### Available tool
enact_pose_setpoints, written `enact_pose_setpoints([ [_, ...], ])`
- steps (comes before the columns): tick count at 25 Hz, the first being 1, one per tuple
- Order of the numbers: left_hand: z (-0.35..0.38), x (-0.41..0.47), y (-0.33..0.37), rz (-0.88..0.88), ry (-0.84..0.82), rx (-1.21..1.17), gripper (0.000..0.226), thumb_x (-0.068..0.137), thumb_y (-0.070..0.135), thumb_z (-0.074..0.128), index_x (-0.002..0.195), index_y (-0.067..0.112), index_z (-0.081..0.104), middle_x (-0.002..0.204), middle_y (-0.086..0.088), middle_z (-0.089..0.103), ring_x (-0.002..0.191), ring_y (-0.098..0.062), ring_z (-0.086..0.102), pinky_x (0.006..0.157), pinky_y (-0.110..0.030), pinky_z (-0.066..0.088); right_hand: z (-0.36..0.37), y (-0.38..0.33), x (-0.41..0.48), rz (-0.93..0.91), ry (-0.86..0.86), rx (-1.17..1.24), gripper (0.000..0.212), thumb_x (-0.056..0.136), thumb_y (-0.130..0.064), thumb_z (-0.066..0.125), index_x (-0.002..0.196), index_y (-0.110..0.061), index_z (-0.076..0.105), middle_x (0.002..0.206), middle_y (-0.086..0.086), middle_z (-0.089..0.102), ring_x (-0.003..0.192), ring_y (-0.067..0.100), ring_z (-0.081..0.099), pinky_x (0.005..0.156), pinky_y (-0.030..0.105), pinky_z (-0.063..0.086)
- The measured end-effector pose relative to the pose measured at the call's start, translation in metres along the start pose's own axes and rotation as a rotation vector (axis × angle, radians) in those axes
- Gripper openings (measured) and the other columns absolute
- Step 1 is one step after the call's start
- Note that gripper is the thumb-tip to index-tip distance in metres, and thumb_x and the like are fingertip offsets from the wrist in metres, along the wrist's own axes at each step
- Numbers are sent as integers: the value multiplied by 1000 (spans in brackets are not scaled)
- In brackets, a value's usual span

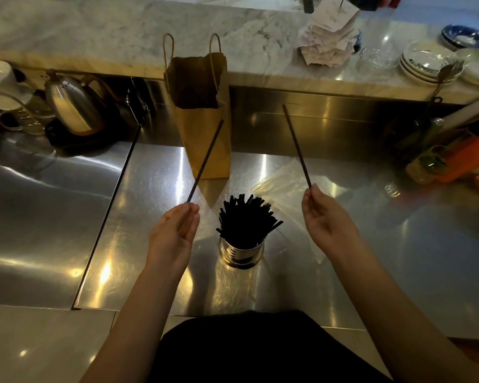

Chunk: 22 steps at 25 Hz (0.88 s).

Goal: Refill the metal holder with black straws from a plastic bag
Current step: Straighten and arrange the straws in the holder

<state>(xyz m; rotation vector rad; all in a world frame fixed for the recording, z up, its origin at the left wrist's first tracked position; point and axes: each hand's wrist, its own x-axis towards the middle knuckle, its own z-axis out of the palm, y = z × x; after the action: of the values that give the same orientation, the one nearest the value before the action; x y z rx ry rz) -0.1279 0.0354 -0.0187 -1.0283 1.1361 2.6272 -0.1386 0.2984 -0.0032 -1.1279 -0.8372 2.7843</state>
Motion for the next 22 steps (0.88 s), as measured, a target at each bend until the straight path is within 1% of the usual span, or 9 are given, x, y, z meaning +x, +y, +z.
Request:
enact_pose_setpoints([
  [2, 8, -4, 1, 23, -78, 103, 8, 91, 2, 61, 90, 7, 67, 86, -9, 75, 84, -15, 74, 73, -22, 58, 11, 7, -7, 51, -62, -67, 6, 91, 6, 58, 91, 1, 59, 90, 14, 63, 85, 17, 66, 71, 22, 60],
  [3, 13, -7, 1, 42, -124, 151, 9, 91, 2, 60, 91, 8, 67, 87, -9, 74, 85, -16, 74, 75, -23, 58, 16, 11, -11, 65, -101, -136, 8, 92, 8, 55, 96, 2, 59, 90, 14, 63, 85, 18, 66, 72, 23, 60],
  [5, 22, -13, -1, 90, -202, 265, 14, 91, 4, 60, 99, 11, 69, 91, -9, 74, 89, -18, 73, 79, -25, 58, 24, 20, -19, 59, -199, -343, 20, 95, 7, 51, 112, 2, 60, 86, 11, 63, 83, 18, 65, 73, 25, 60],
  [7, 31, -18, -7, 157, -235, 390, 16, 90, 5, 62, 102, 13, 70, 93, -10, 75, 92, -20, 73, 82, -27, 58, 30, 30, -26, -4, -300, -572, 24, 97, 0, 52, 118, -2, 64, 86, 7, 61, 84, 16, 62, 74, 24, 56],
  [11, 43, -28, -22, 306, -300, 649, 12, 88, 9, 66, 99, 10, 72, 90, -8, 76, 90, -19, 73, 80, -29, 58, 43, 43, -35, -149, -364, -771, 18, 96, -7, 57, 111, -6, 68, 82, -2, 69, 80, 8, 66, 74, 23, 54],
  [14, 46, -30, -27, 398, -310, 791, 9, 87, 14, 69, 95, 11, 73, 89, -3, 76, 87, -14, 74, 80, -31, 59, 48, 46, -37, -278, -397, -843, 13, 94, -10, 60, 104, -8, 69, 84, 1, 71, 83, 13, 69, 81, 28, 57],
  [17, 47, -30, -27, 447, -344, 881, 9, 86, 14, 70, 94, 16, 74, 89, 4, 76, 86, -7, 73, 84, -29, 59, 45, 47, -34, -409, -384, -945, 10, 95, -12, 61, 96, -13, 71, 84, 0, 72, 85, 14, 70, 79, 25, 57],
  [20, 47, -29, -19, 484, -359, 970, 17, 86, 21, 71, 103, 20, 73, 97, 10, 75, 91, -2, 70, 89, -28, 57, 41, 44, -28, -504, -391, -1085, 9, 93, -12, 63, 96, -13, 71, 86, -1, 73, 86, 10, 70, 76, 19, 53],
  [22, 46, -23, -7, 537, -334, 984, 29, 85, 27, 72, 113, 21, 70, 104, 10, 73, 95, -4, 69, 88, -27, 57, 37, 42, -24, -540, -444, -1243, 9, 91, -12, 65, 95, -16, 72, 84, -6, 73, 83, 5, 71, 73, 15, 52],
])
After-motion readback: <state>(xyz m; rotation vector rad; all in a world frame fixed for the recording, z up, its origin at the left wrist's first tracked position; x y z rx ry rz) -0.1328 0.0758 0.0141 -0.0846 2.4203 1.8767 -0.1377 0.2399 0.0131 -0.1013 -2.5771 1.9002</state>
